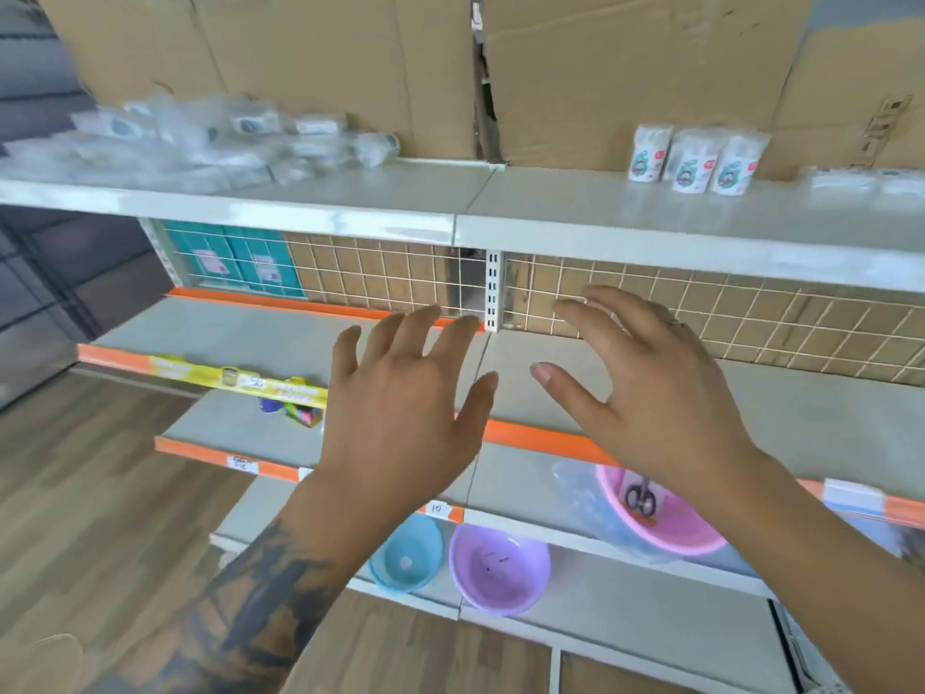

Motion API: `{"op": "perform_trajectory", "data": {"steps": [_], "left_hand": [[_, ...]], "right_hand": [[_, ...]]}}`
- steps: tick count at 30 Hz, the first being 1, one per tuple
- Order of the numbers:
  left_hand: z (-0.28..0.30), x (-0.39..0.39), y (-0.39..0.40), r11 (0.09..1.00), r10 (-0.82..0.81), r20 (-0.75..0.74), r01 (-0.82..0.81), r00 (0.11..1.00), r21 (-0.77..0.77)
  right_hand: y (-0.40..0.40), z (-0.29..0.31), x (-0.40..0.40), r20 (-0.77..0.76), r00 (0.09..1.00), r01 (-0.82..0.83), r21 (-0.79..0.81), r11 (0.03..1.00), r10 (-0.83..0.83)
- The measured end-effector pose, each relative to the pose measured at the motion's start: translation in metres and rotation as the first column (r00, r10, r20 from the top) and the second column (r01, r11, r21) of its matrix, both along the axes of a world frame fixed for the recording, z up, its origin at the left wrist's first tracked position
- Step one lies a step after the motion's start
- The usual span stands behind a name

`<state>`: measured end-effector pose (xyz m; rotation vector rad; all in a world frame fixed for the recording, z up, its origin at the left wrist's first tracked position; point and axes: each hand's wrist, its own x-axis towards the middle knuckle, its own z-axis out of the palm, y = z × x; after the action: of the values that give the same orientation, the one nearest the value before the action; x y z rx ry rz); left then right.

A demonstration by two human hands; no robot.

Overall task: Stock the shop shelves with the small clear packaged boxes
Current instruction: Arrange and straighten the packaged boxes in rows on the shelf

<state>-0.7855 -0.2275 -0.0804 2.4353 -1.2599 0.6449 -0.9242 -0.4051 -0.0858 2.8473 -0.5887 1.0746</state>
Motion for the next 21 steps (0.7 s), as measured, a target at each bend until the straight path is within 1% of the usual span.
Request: {"op": "perform_trajectory", "data": {"steps": [5, 7, 10, 17, 21], "left_hand": [[-0.022, 0.024, 0.057, 0.998, 0.061, 0.005, -0.061, 0.998, 0.015], [-0.027, 0.037, 0.074, 0.995, 0.094, -0.007, -0.094, 0.996, 0.016], [-0.030, 0.057, 0.091, 0.989, 0.149, -0.028, -0.149, 0.988, 0.001], [-0.024, 0.129, 0.104, 0.967, 0.248, -0.029, -0.249, 0.968, -0.058], [-0.010, 0.181, 0.095, 0.957, 0.286, -0.006, -0.286, 0.958, -0.047]], "right_hand": [[0.056, -0.025, 0.038, -0.003, 0.997, -0.074, -0.029, 0.997, 0.074], [0.070, -0.031, 0.054, -0.022, 0.994, -0.103, -0.031, 0.994, 0.103], [0.081, -0.035, 0.085, -0.012, 0.989, -0.150, -0.028, 0.988, 0.150], [0.088, -0.022, 0.181, 0.029, 0.971, -0.235, -0.058, 0.970, 0.237], [0.080, -0.008, 0.242, 0.044, 0.964, -0.259, -0.043, 0.965, 0.260]]}}
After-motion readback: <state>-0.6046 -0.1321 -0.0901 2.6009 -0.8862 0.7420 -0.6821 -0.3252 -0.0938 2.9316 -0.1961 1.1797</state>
